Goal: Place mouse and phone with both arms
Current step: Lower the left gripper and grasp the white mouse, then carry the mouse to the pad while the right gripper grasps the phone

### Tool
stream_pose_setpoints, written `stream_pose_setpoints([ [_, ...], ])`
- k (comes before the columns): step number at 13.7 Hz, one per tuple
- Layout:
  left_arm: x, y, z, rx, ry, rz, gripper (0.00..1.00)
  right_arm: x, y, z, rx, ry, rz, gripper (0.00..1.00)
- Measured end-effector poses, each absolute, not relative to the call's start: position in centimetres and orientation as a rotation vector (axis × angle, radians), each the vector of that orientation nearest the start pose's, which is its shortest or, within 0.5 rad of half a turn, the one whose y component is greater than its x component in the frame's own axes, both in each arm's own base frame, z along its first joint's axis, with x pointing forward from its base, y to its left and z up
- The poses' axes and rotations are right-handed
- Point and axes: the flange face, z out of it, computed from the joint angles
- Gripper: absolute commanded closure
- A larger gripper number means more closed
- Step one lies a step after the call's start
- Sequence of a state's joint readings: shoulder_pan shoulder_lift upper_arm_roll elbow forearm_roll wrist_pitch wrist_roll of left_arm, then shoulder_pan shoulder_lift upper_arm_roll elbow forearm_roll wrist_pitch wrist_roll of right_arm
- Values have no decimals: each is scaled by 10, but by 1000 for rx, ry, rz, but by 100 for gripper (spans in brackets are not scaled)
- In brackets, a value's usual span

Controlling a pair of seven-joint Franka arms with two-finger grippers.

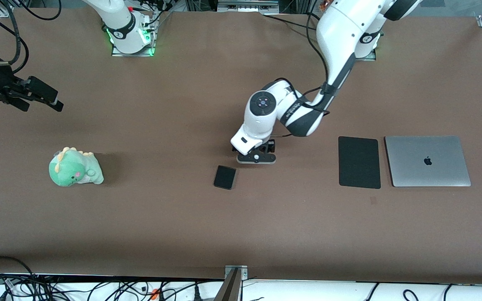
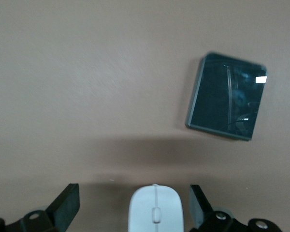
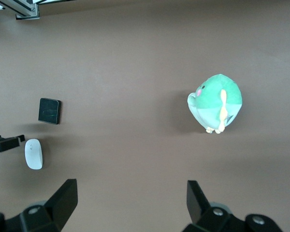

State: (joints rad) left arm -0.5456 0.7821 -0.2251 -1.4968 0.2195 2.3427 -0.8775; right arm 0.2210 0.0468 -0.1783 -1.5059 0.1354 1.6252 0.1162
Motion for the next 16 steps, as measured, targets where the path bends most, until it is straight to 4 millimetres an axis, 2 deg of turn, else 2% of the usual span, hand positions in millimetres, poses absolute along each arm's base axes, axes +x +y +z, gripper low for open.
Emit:
stream_pose_setpoints([
  [3, 516, -497, 192, -3171, 3, -71, 0, 578, 45, 622, -3031, 83, -54, 0],
  [5, 506, -497, 179, -3165, 34, -70, 0, 579, 60, 610, -3055, 32, 2, 0],
  [6, 504, -496, 174, -3163, 43, -75, 18, 578, 70, 605, -3060, 3, 34, 0],
  [7, 503, -495, 172, -3161, 48, -75, 46, 577, 79, 602, -3063, -23, 50, 0],
  [8, 503, -495, 171, -3160, 50, -75, 62, 577, 88, 599, -3065, -45, 59, 0],
  [9, 502, -494, 171, -3159, 53, -75, 68, 578, 95, 595, -3066, -62, 69, 0],
  [11, 503, -493, 171, -3157, 53, -77, 68, 582, 103, 583, -3071, -80, 101, 0],
  [13, 512, -486, 182, -3150, 29, -89, 68, 587, 110, 567, -3077, -92, 143, 0],
  [15, 538, -453, 212, -3091, -17, -58, 66, 591, 127, 550, -3082, -130, 176, 0],
  [16, 558, -425, 235, -3055, -18, -33, 66, 594, 140, 541, -3085, -142, 174, 0],
])
